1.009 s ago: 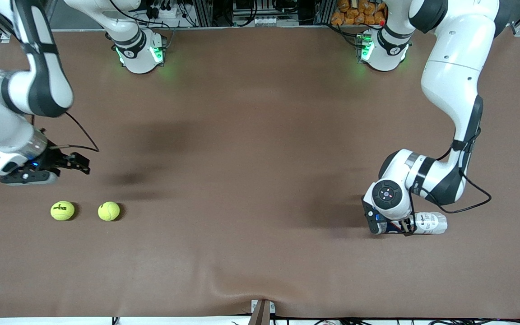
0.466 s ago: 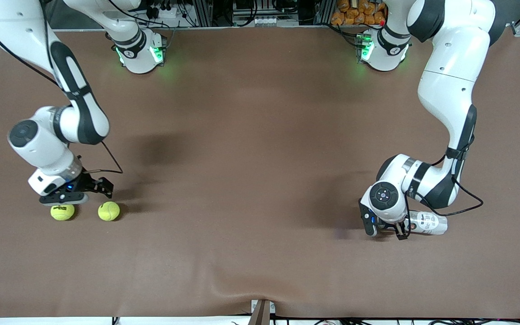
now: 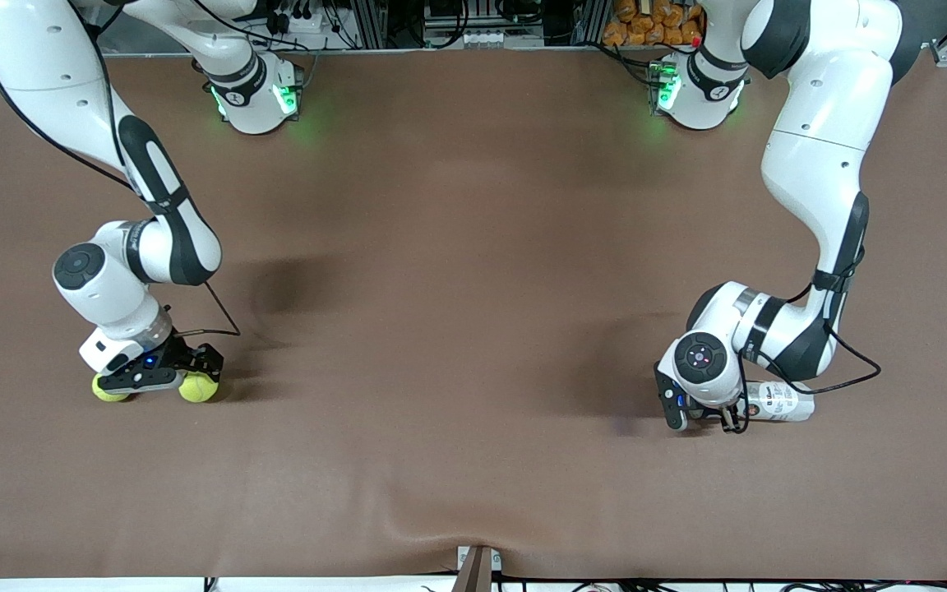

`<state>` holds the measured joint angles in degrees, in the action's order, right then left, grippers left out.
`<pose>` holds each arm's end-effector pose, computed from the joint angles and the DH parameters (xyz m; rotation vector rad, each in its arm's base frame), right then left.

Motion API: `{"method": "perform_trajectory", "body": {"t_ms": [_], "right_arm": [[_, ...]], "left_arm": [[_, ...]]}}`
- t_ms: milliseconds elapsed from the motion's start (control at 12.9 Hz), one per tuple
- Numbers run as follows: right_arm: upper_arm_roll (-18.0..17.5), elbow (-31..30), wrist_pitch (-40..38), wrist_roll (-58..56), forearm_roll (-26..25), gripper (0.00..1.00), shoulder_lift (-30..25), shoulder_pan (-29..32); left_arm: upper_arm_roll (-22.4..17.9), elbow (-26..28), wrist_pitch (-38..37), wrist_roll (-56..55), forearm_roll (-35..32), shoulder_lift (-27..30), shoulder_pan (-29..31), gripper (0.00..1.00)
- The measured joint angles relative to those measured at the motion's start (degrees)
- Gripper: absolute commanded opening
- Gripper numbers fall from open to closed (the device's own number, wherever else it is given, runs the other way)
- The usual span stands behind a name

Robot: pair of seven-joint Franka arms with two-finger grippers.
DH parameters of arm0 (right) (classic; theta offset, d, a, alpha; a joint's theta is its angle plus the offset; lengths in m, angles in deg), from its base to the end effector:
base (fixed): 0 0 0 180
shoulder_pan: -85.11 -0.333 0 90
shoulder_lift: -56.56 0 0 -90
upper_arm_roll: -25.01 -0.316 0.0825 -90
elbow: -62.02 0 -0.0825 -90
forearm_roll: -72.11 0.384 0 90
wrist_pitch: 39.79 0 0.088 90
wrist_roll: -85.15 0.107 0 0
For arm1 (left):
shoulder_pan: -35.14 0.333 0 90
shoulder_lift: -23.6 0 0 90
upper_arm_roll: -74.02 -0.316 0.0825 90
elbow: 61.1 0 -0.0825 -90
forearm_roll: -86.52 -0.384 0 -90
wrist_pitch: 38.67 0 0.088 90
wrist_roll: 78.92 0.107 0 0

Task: Insert tennis ball vertically with right arm
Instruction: 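Grasp the can with the left gripper while the right gripper grasps a ball, then lift the can upright with the left gripper while the right gripper lifts the ball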

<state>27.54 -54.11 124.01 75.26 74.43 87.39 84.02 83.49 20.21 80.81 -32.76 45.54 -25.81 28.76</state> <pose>0.6263 -0.0169 0.2086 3.0693 0.1842 0.4534 0.6988 -0.1422 0.1771 -2.0333 1.8044 0.3880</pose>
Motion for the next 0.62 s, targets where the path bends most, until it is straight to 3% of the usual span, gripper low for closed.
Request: {"method": "perform_trajectory", "body": {"t_ms": [233,311,466,543,621], "right_arm": [[0.0,0.93,1.11,0.09,0.05,1.0,2.22,-0.04],[0.0,1.3,1.17,0.12,0.07,0.81,2.82,-0.04],[0.01,1.81,1.31,0.23,0.12,0.2,3.51,-0.05],[0.02,1.96,1.36,0.26,0.15,0.01,3.59,-0.05],[0.02,2.18,1.4,0.29,0.18,0.0,3.58,-0.05]], "left_arm": [[0.01,-0.14,0.07,0.36,0.0,-0.01,0.0,0.5],[0.07,-0.27,0.28,0.42,0.0,-0.01,-0.03,0.51],[0.66,-0.93,0.63,0.54,0.03,0.11,-0.25,0.51],[1.57,-1.32,0.64,0.55,0.16,0.26,-0.24,0.51],[2.69,-1.71,0.65,0.55,0.49,0.42,-0.24,0.51]]}}
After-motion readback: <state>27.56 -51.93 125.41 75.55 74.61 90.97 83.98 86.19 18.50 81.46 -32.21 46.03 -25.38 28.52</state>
